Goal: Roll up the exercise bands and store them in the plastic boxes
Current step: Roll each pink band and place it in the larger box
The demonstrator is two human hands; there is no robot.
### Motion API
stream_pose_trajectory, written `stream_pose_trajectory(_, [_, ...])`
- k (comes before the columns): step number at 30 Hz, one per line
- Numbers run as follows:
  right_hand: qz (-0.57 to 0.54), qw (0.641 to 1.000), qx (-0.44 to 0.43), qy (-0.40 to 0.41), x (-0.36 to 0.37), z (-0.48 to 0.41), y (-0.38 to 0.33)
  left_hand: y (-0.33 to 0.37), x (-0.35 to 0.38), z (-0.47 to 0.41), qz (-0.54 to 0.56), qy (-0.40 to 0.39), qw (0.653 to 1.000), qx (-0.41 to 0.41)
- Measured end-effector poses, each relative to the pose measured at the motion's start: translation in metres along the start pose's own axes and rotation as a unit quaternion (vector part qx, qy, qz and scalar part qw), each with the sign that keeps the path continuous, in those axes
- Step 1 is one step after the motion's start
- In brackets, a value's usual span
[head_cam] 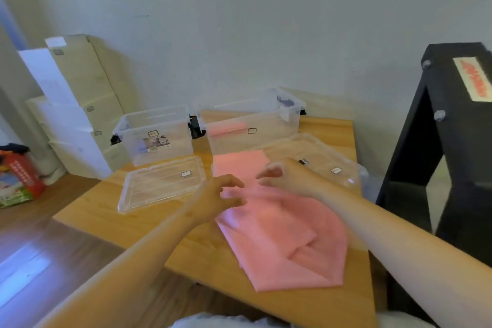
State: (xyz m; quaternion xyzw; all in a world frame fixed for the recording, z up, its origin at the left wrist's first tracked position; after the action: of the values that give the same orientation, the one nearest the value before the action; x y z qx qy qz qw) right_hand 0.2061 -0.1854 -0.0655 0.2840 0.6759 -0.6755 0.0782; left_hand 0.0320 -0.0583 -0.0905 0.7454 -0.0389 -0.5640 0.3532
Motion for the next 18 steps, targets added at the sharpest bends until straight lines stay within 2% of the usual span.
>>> stream_pose_trajectory(4, [0.096, 0.994, 0.005, -0.049, 0.011, 0.044, 0.013, -0.002, 0.025, 0.047, -0.032, 0.017, 0.999, -0.004])
stream_pose_trajectory(8, [0.144, 0.987, -0.017, -0.071, 0.023, 0.060, 0.029, -0.006, 0.030, 0.060, -0.056, 0.054, 0.997, -0.008])
stream_pose_trajectory(15, [0.125, 0.987, -0.090, 0.038, 0.035, 0.067, 0.046, -0.016, 0.030, 0.069, -0.102, 0.026, 0.994, -0.031])
stream_pose_trajectory(18, [0.133, 0.983, -0.105, 0.069, 0.040, 0.065, 0.049, -0.023, 0.028, 0.072, -0.071, 0.012, 0.997, -0.031])
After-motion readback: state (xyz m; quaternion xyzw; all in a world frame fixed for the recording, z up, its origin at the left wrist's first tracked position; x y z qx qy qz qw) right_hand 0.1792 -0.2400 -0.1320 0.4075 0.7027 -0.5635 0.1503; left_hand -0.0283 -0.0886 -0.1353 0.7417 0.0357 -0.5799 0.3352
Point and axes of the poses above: each hand's wrist, its own z-axis away from the middle knuckle, its own x-axis out of the palm, y = z × x, the point moved 1 cm from there along -z, towards the middle knuckle, and after that the axes turned 12 degrees about -z, right-handed, at the moved point
